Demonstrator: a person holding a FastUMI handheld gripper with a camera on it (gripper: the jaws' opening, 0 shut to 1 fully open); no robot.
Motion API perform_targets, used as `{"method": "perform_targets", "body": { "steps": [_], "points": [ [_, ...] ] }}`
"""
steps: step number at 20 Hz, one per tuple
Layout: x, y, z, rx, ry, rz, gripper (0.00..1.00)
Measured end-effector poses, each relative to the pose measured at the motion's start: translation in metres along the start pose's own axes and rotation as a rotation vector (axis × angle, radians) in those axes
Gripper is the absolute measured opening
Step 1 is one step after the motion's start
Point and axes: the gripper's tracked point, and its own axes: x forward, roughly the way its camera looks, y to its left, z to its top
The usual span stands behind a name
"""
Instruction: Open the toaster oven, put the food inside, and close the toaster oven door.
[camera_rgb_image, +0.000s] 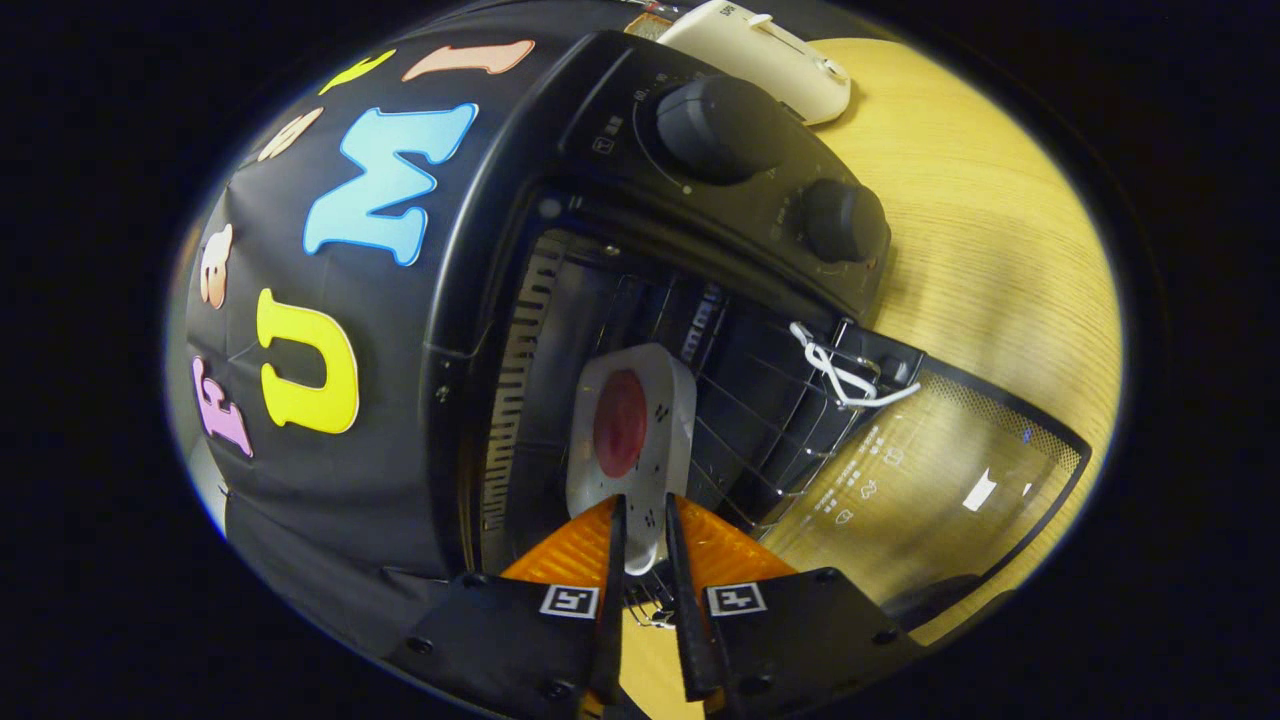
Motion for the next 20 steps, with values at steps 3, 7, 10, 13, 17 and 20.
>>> {"method": "perform_targets", "body": {
  "steps": [3, 7, 10, 13, 17, 20],
  "points": [
    [-0.012, 0.003, -0.009, -0.033, 0.023, 0.013, 0.47],
    [-0.032, 0.012, -0.020, -0.068, 0.060, 0.045, 0.88],
    [-0.050, 0.015, -0.033, -0.155, 0.074, 0.060, 0.98],
    [-0.066, 0.011, -0.051, -0.259, 0.126, 0.056, 0.98],
    [-0.087, 0.001, -0.068, -0.521, 0.155, 0.041, 0.98],
    [-0.102, -0.016, -0.091, -0.741, 0.212, 0.021, 0.98]
  ]
}}
